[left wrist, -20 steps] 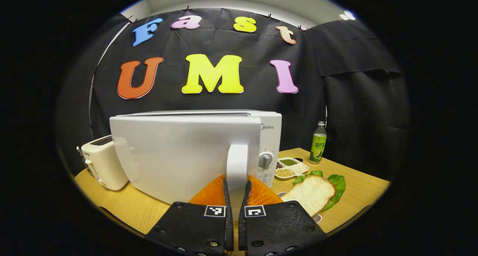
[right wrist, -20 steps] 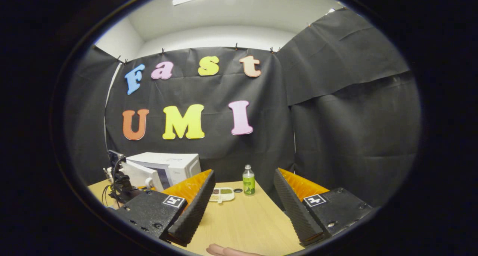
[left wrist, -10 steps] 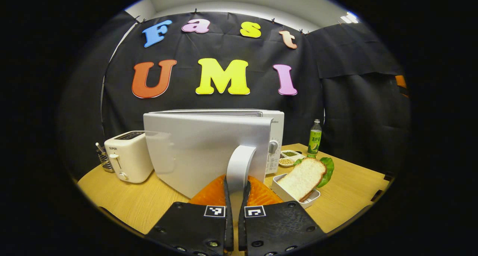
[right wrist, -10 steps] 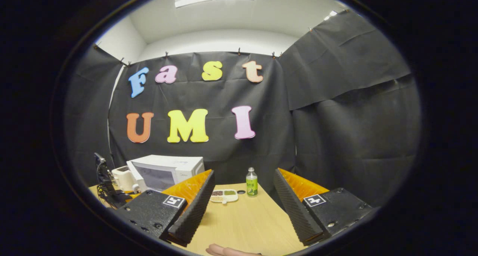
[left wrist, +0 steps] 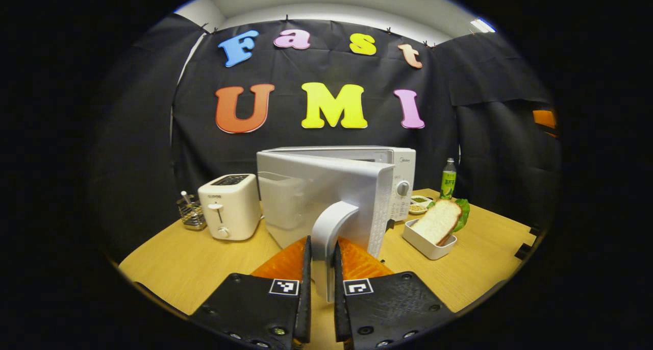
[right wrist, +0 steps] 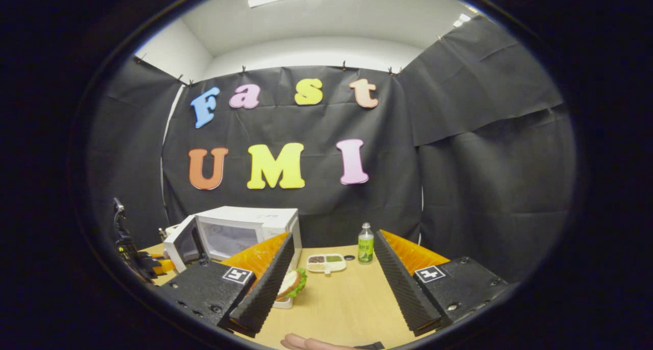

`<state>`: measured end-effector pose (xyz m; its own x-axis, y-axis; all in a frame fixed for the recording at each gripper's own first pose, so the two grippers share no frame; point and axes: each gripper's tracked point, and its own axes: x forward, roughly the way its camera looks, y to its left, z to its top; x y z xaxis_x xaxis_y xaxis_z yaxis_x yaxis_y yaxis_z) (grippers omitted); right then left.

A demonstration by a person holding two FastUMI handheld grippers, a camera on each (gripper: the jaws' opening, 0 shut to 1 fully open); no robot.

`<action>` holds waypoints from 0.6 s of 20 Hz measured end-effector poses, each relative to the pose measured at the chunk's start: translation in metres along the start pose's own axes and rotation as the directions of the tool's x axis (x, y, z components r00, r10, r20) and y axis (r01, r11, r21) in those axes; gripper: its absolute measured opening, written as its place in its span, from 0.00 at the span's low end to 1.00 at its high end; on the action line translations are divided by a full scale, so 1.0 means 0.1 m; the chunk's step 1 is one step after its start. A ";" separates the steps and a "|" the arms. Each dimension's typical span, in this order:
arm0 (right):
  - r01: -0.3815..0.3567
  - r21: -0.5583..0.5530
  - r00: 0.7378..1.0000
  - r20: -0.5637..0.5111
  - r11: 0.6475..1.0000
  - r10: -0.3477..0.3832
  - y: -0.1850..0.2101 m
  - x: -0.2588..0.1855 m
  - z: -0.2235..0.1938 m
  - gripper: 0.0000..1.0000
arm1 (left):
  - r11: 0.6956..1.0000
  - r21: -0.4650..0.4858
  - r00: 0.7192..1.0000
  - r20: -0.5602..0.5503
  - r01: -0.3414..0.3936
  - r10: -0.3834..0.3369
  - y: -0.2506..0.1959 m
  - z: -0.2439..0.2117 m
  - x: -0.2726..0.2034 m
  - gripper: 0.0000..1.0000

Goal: Open the microwave oven with the left hand, put the food in, and close the microwave oven.

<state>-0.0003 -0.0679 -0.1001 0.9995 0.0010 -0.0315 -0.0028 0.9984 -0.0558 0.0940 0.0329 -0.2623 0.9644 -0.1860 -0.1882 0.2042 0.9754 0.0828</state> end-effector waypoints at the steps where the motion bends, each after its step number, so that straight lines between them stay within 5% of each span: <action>1: -0.009 -0.001 1.000 -0.007 1.000 0.009 0.04 0.02 -0.03 0.91 | 0.999 -0.006 0.999 0.014 -0.039 0.039 0.15 0.07 -0.13 0.20; 4: -0.029 -0.018 0.999 -0.038 0.999 0.028 0.14 0.16 -0.15 0.91 | 0.995 -0.051 0.996 -0.004 -0.087 0.087 0.42 0.08 -0.41 0.90; 6: -0.051 -0.030 0.996 -0.072 0.998 0.048 0.21 0.28 -0.21 0.91 | 0.986 -0.094 0.991 -0.038 -0.135 0.132 0.57 0.09 -0.65 0.98; 7: -0.062 -0.037 0.994 -0.093 0.997 0.059 0.25 0.35 -0.24 1.00 | 0.983 -0.090 0.987 -0.044 -0.160 0.157 0.64 0.13 -0.73 0.98; 8: -0.075 -0.046 0.991 -0.117 0.996 0.069 0.27 0.42 -0.30 1.00 | 0.978 -0.077 0.981 -0.049 -0.191 0.188 0.72 0.18 -0.80 0.84; 10: -0.099 -0.071 0.982 -0.165 0.993 0.087 0.32 0.58 -0.38 0.92 | 0.970 -0.075 0.973 -0.042 -0.231 0.228 0.79 0.35 -0.92 0.96; 11: -0.111 -0.081 0.977 -0.193 0.991 0.094 0.33 0.67 -0.41 1.00 | 0.967 -0.085 0.970 -0.043 -0.241 0.238 0.79 0.44 -0.97 0.96; 12: -0.127 -0.086 0.969 -0.222 0.988 0.105 0.35 0.76 -0.47 0.92 | 0.966 -0.091 0.970 -0.038 -0.244 0.241 0.77 0.54 -0.99 0.96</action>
<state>0.0742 -0.0353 -0.1511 0.9617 0.0934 -0.2578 -0.1320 0.9817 -0.1370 0.0235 0.1200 -0.1845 0.9779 0.0595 -0.2002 -0.0533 0.9979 0.0365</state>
